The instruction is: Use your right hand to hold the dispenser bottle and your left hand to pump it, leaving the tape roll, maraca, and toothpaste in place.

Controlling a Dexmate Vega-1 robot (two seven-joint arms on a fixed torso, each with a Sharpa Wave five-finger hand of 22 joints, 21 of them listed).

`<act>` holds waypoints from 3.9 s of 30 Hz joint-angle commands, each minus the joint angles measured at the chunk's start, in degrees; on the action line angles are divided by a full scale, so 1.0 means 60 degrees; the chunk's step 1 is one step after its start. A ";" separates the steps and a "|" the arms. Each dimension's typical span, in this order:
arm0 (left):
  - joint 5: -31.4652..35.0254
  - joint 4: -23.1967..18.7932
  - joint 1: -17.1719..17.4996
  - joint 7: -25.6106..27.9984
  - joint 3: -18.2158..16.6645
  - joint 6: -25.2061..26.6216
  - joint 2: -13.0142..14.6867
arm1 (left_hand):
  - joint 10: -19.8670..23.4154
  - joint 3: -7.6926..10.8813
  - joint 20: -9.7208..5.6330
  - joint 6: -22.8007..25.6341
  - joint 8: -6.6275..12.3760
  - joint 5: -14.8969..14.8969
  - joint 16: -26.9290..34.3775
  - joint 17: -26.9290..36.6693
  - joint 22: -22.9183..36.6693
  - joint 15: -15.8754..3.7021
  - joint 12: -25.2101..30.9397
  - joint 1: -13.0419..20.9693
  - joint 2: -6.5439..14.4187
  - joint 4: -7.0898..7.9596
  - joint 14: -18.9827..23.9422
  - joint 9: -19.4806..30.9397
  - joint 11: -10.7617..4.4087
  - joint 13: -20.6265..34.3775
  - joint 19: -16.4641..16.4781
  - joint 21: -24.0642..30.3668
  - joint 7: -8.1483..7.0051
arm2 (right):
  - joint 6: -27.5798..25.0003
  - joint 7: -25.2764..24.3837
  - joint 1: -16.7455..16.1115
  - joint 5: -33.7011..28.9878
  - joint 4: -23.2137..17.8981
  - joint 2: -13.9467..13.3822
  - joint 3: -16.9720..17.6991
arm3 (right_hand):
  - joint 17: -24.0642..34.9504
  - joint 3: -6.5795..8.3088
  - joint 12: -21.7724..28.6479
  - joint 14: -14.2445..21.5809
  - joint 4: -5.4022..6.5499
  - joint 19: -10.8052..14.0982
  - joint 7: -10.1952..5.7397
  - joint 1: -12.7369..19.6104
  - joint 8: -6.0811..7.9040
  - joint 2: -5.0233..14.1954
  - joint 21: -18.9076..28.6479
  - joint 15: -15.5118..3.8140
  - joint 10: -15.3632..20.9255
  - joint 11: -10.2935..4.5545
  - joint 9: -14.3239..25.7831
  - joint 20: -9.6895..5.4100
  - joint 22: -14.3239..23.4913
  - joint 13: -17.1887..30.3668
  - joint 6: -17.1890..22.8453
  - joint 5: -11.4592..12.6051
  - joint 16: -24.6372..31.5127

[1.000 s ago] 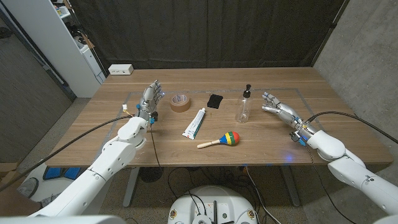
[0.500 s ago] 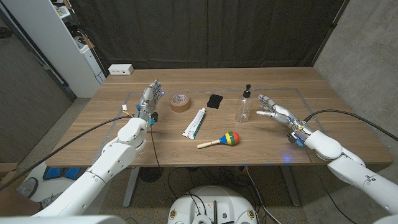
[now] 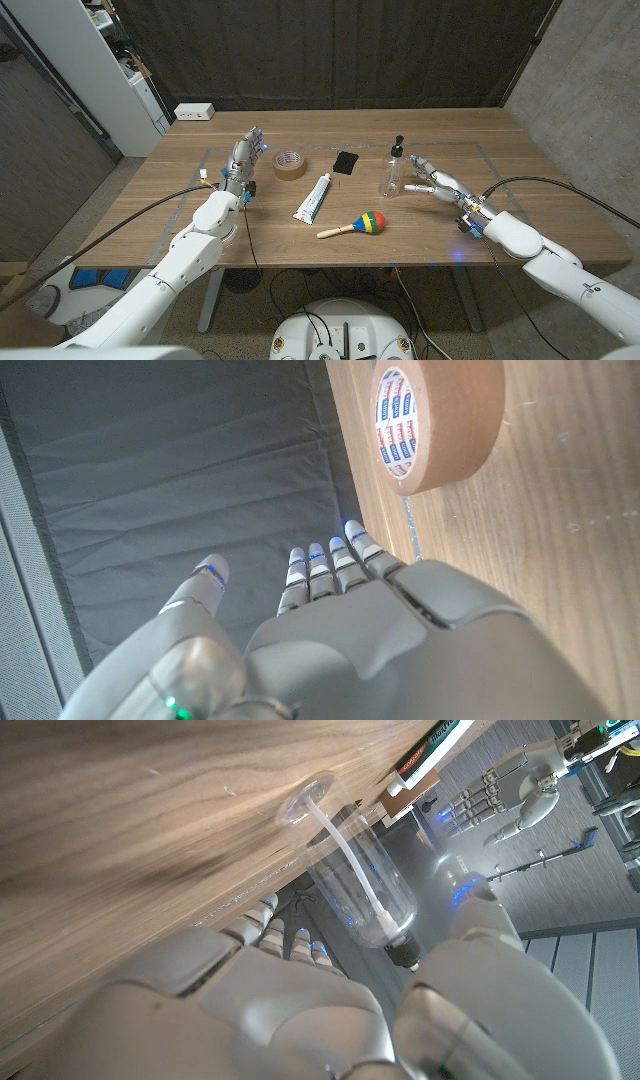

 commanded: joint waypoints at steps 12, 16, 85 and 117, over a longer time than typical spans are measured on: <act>0.0528 0.0431 -0.0283 -0.0018 0.0131 -0.0250 -0.0043 | 0.0202 0.0125 -0.0713 0.0250 0.0064 -0.0013 0.0046 0.0021 0.0046 -0.0061 0.0040 -0.0114 0.0136 -0.0082 0.0191 0.0032 -0.0033 0.0024 0.0192 -0.0109 -0.0009 | -0.0211 -0.0215 0.0601 -0.0093 0.0311 0.0590 -0.0443 | 0.0041 0.0165 0.0119 0.0057 0.0017 0.0205 0.0223 0.0453 0.0037 -0.0088 0.0158 0.0293 -0.0150 0.0350 0.0098 0.0183 0.0052 0.0115 -0.1447 -0.0138 0.0142; 0.0649 0.0719 -0.0359 0.0060 0.0164 -0.0582 -0.0266 | 0.0224 0.0147 -0.0709 0.0265 0.0056 -0.0013 0.0048 0.0021 0.0047 -0.0083 0.0038 -0.0122 0.0142 -0.0095 0.0223 0.0031 -0.0033 0.0024 0.0226 -0.0130 -0.0035 | -0.0224 -0.0169 0.0743 -0.0078 0.0468 0.0694 -0.0543 | 0.0047 0.0185 0.0133 0.0097 0.0018 0.0241 0.0291 0.0533 0.0059 -0.0091 0.0165 0.0366 -0.0164 0.0392 0.0110 0.0197 0.0052 0.0135 -0.1489 -0.0151 0.0169; 0.0930 0.1115 -0.0727 -0.0001 0.0545 -0.0205 -0.0379 | 0.0656 0.0408 -0.0760 0.0828 0.0067 -0.0006 0.0051 0.0031 0.0058 -0.0144 0.0033 -0.0456 0.0205 -0.0053 0.0569 0.0040 -0.0107 0.0022 0.0452 -0.0608 -0.0072 | 0.0987 -0.0819 0.2136 -0.0237 0.2971 0.2509 -0.1387 | 0.0538 0.0400 0.1391 0.2879 0.0139 0.2113 0.0809 0.2246 0.1616 -0.0144 0.0279 -0.0671 0.2722 -0.0394 0.0490 -0.0210 0.0045 0.0962 0.0915 -0.0284 0.1452; 0.0819 0.1555 -0.1040 -0.0195 0.0672 -0.0250 -0.0542 | 0.0750 0.0537 -0.0691 0.0881 0.0021 0.0000 0.0017 0.0029 0.0063 -0.0087 0.0005 -0.0569 0.0234 -0.0004 0.0637 0.0046 -0.0081 0.0026 0.0613 -0.0762 -0.0101 | 0.1128 -0.1625 0.2128 -0.0280 0.3236 0.2934 -0.1303 | 0.1971 -0.0122 0.3310 0.5728 0.0159 0.4013 -0.0165 0.3447 0.4623 0.0134 0.0403 -0.2185 0.5844 -0.1354 0.1497 -0.0923 0.0086 0.2469 0.4722 -0.0355 0.3190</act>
